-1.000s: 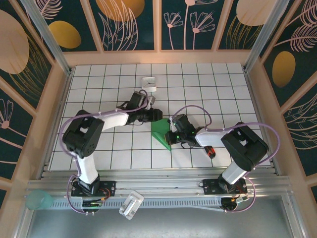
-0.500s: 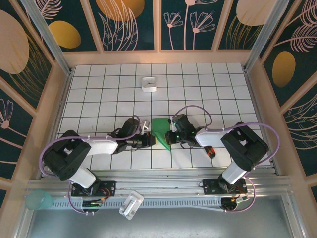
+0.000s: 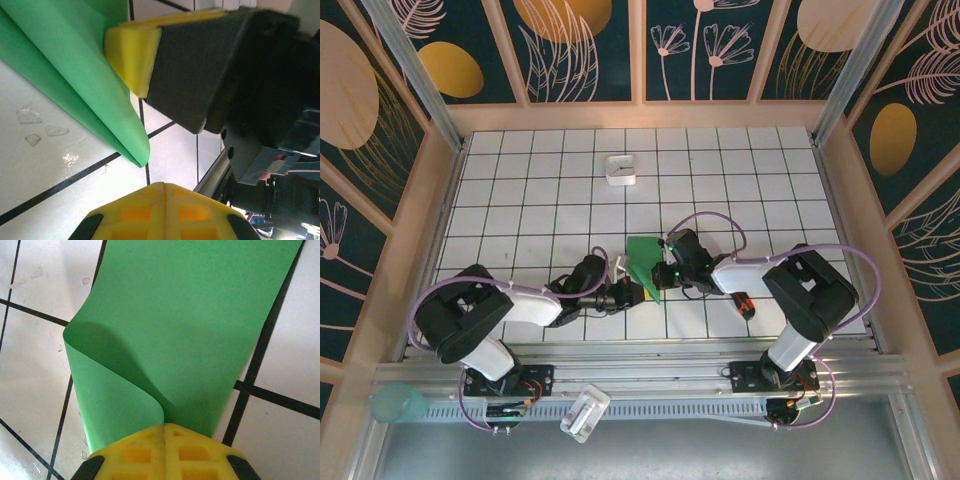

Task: Fold a paper plane with a square sheet of paper (pick it up from the middle)
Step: Third fold the triangle at the center of the table.

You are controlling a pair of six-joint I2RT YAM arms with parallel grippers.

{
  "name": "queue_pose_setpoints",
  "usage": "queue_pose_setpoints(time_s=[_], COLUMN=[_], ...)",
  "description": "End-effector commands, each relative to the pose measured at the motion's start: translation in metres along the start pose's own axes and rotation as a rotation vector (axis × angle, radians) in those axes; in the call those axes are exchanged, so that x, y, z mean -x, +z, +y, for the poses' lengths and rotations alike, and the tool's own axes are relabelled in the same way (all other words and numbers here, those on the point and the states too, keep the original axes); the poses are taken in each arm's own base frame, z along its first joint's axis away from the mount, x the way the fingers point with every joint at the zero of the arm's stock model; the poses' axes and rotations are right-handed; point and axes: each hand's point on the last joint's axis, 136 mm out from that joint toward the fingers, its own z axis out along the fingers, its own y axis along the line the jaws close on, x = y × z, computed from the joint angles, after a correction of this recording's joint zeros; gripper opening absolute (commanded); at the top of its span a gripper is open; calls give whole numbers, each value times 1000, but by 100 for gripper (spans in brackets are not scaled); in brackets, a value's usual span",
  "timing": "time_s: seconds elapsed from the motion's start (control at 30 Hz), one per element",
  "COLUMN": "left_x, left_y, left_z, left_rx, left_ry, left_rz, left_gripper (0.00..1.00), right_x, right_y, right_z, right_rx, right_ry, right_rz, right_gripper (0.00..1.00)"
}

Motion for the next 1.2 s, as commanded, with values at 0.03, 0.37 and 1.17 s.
queue_pose_setpoints(time_s=[0.03, 0.37, 1.17], left_x=[3, 11, 7], left_y=[12, 21, 38], left_z=[-14, -14, 13], left_rx=[-42, -60, 27], left_ry=[-37, -86, -147], left_rz=[-6, -28, 5], left_gripper=[0, 0, 0], right_x=[-68, -70, -73], right_y=[10, 12, 11], right_z=[-45, -47, -51], right_rx=[-156, -152, -156], right_ry=[63, 73, 69], right_rz=[236, 243, 242], right_gripper=[0, 0, 0])
